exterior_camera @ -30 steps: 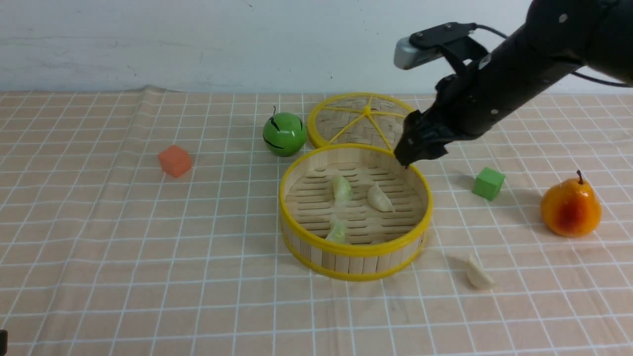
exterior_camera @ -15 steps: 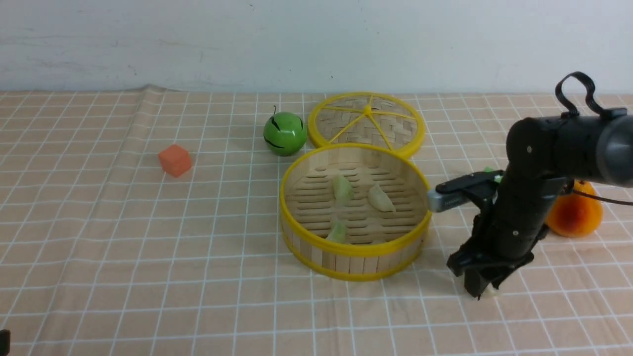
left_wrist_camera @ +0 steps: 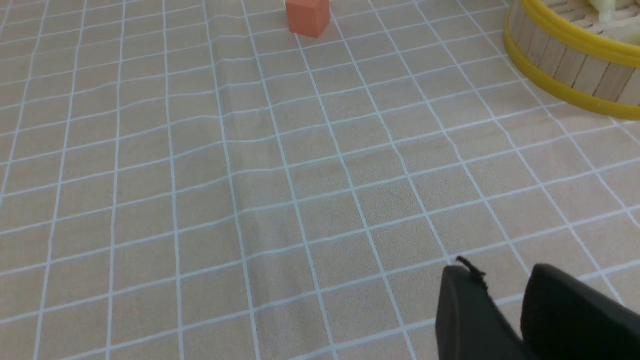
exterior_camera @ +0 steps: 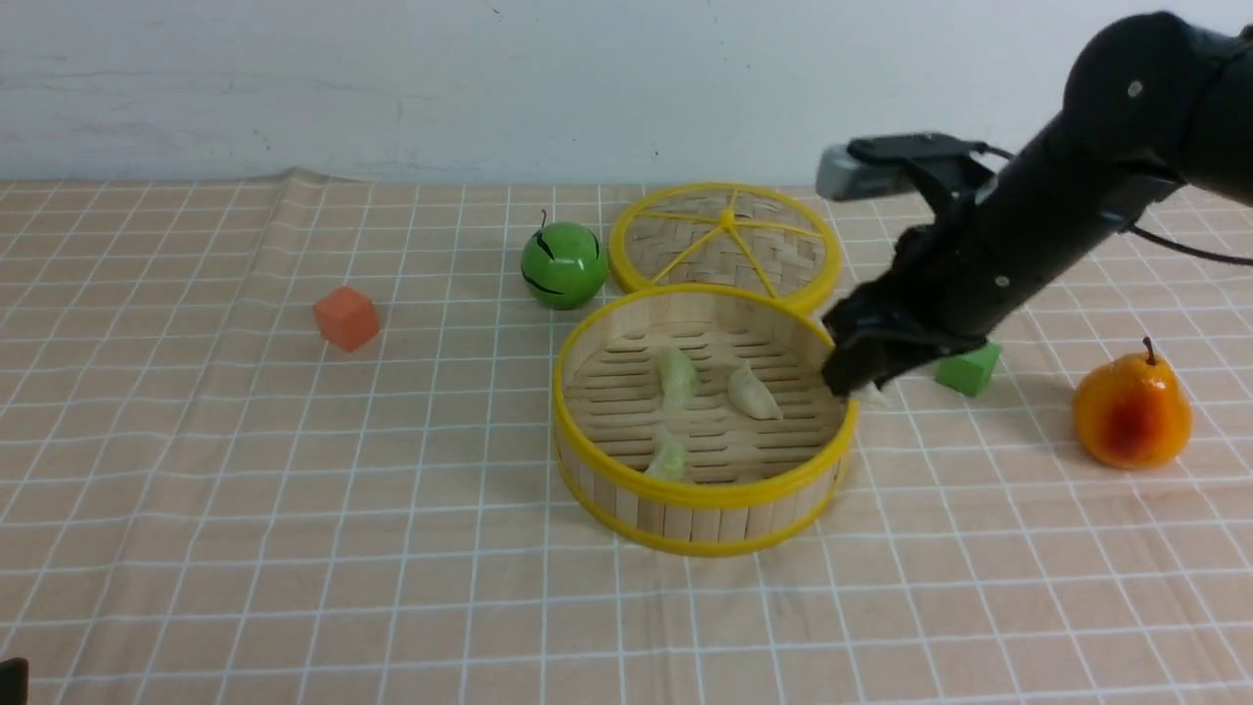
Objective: Put the dumplings into the steamer on the table with the brown tablecloth.
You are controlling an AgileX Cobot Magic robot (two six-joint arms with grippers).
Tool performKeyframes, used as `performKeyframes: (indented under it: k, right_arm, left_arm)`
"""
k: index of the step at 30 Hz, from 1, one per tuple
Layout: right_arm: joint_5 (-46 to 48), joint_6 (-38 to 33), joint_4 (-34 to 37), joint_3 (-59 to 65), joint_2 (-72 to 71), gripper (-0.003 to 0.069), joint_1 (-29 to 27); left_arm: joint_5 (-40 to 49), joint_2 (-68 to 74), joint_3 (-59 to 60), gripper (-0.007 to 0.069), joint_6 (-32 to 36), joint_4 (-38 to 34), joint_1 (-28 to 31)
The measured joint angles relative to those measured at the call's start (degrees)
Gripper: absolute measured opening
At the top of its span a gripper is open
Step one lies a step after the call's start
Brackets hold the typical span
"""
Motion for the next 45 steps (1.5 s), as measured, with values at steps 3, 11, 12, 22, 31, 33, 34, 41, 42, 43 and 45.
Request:
performKeyframes:
  k: [3,11,12,22,31,33,34,41,42,43,45]
  right_arm:
    - [-4.42,-8.83,2.87,0.00,2.34,0.0245,3.24]
    - [-9.83,-16.49,1.30,0.00,11.71,0.0245,4.83]
    - [-10.14,-16.39,1.16,0.00,11.93,0.0249,4.83]
    - [0.16,-11.19,-2.67,-4.46,7.95,0.0505,4.83]
    - [16.97,3.02,-15.87,-13.93,-8.84,0.0212,4.87]
    - [17.49,3.95,-16.59,-13.36,-13.43,0.0109,4.87]
    - [17.60,4.40,-16.97,-12.67,-15.46,0.0071,4.87]
    - [17.80,6.95,-22.92,1.55,-36.67,-0.0020,4.87]
    - [16.30,7.53,-23.59,5.24,-41.12,-0.0020,4.87]
    - [14.22,8.15,-23.91,8.00,-44.15,-0.0020,4.87]
    - [6.13,9.09,-24.01,15.00,-50.90,-0.0020,4.87]
  left_arm:
    - [0.00,0.00,0.00,0.0174,0.00,0.00,0.00]
    - [-0.01,0.00,0.04,0.0181,0.00,0.32,0.00]
    - [-0.01,0.00,0.09,0.0181,0.00,0.50,0.00]
    - [-1.02,0.00,0.11,0.0181,0.00,1.25,0.00]
    - [-2.96,0.00,0.11,0.0183,0.00,1.66,0.00]
    - [-2.96,0.00,0.11,0.0183,0.00,1.75,0.00]
    - [-3.02,0.00,0.11,0.0183,0.00,1.94,0.00]
    - [-3.22,0.00,0.11,0.0183,0.00,3.59,0.00]
    - [-3.10,0.00,0.11,0.0183,0.00,3.64,0.00]
    - [-3.02,0.00,0.11,0.0183,0.00,3.64,0.00]
    - [-2.95,0.00,0.11,0.0183,0.00,3.64,0.00]
